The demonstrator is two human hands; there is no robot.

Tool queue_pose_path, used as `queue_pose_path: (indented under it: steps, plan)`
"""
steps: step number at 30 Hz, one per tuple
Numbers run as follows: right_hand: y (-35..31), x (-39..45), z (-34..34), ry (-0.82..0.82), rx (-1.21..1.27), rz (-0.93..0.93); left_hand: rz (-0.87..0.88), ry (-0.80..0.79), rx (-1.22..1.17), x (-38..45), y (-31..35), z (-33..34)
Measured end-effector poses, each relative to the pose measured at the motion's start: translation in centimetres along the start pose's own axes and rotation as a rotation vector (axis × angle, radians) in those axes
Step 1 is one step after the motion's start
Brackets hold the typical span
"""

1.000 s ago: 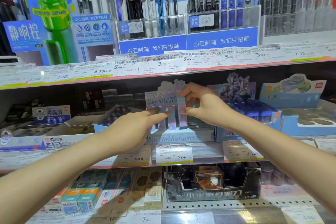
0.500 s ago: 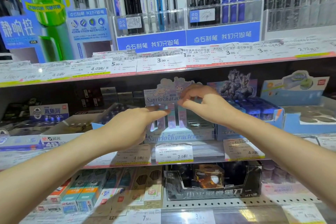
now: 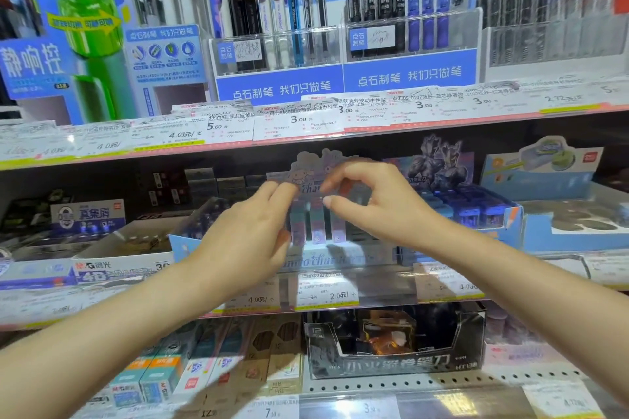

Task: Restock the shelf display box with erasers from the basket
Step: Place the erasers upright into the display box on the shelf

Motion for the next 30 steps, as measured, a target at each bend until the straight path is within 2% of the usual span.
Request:
queue_pose_path:
  steps: [2,4,7,10,15,21,30]
  plan:
    - [-1.9,-0.8,0.5,-0.027,0.111,-0.053,-0.026,-0.017,-0.205,-0.1,0.9,0.1]
    - [-2.9,-1.5,1.3,-0.109,0.168,-0.055,-0.116,-0.105,-0.436,0.2,1.4,1.0]
    - [-2.6,-1.9,1.7,-0.155,0.233,0.017,-0.253,-0.238,-0.757,0.4,1.7,2.3]
    - [-1.9,-2.2,1.9,-0.209,0.364,0.082,-0.301,-0.307,-0.948,0.4,2.2,2.6]
    - [-0.9,-2.4,1.7,-0.226,0.431,0.135,-0.322,-0.426,-1.116,0.2,2.8,3.1]
    - [2.1,-2.7,0.0,-0.144,0.472,0.295,-0.362,-0.476,-1.31,-0.6,1.1,3.3]
    - [2.2,-2.9,-0.2,-0.155,0.529,0.282,-0.635,-0.473,-1.413,-0.9,0.7,4.0]
Point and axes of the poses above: each hand's wrist, its own x-axis towards the middle knuckle, its own z-axis out of the palm, y = z × x, the point moved 6 cm from there along x, towards the middle knuckle
